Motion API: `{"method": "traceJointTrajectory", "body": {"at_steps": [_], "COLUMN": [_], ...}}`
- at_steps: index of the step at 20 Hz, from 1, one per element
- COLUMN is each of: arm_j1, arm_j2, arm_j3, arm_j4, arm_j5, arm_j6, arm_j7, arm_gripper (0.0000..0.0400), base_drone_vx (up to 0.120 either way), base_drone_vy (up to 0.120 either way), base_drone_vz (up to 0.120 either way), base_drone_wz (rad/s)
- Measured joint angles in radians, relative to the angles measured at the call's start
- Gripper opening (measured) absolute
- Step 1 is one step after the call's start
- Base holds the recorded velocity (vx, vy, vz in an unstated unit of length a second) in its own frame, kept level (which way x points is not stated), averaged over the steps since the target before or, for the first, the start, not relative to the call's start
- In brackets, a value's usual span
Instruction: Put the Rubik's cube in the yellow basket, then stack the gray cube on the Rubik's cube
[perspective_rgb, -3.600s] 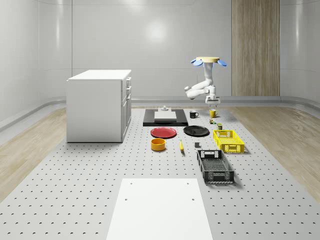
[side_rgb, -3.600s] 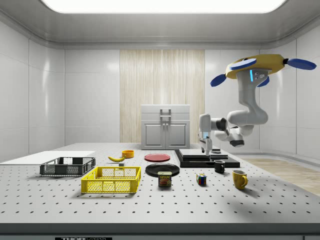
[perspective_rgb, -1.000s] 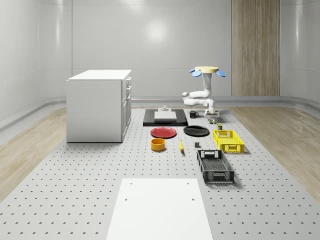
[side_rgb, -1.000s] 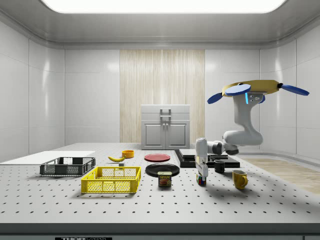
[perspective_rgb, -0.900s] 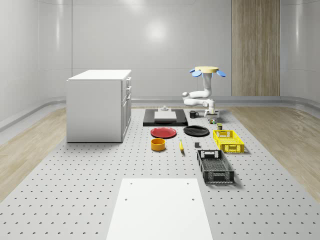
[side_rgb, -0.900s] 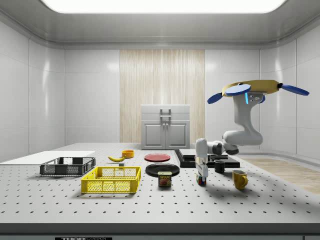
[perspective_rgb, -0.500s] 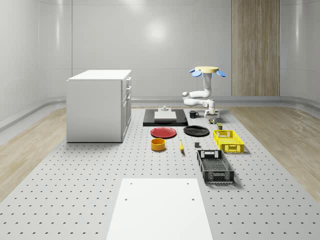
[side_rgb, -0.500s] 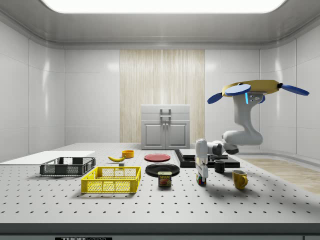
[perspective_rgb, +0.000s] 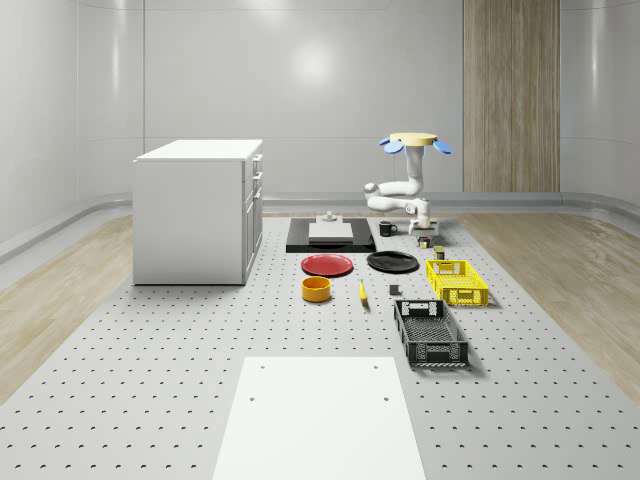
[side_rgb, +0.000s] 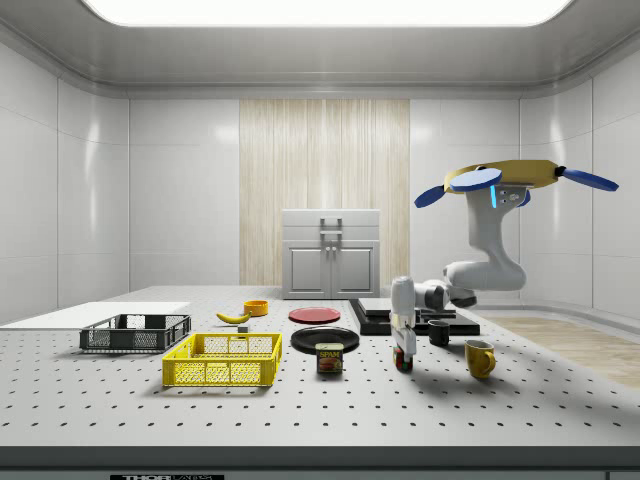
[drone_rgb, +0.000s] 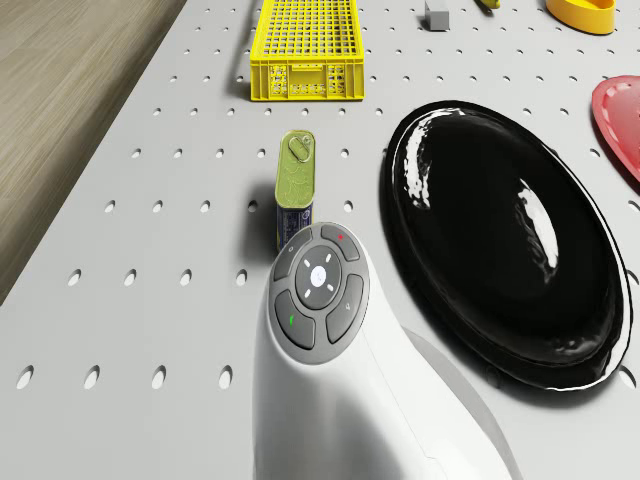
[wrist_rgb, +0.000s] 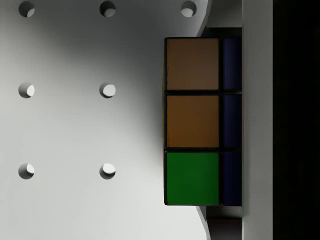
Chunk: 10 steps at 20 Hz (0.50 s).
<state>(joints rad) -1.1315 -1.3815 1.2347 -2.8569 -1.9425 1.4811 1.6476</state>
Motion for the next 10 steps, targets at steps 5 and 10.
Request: {"method": "traceJointTrajectory", "body": {"at_steps": [5, 10], "arm_j1": [-0.004, -0.010], "arm_j2": [-0.002, -0.009], "arm_j3": [0.072, 0.124], "arm_j4": [-0.014, -0.021], "arm_j5": [0.071, 0.122], "arm_j6": [-0.022, -0.030], "arm_j7": [0.011, 0.019], "arm_gripper": [0.0325, 0.0325], "base_drone_vx": [0.000, 0.000], "base_drone_vy": [0.000, 0.000], "base_drone_vz": [0.048, 0.120], "base_drone_wz": [0.000, 0.000]}}
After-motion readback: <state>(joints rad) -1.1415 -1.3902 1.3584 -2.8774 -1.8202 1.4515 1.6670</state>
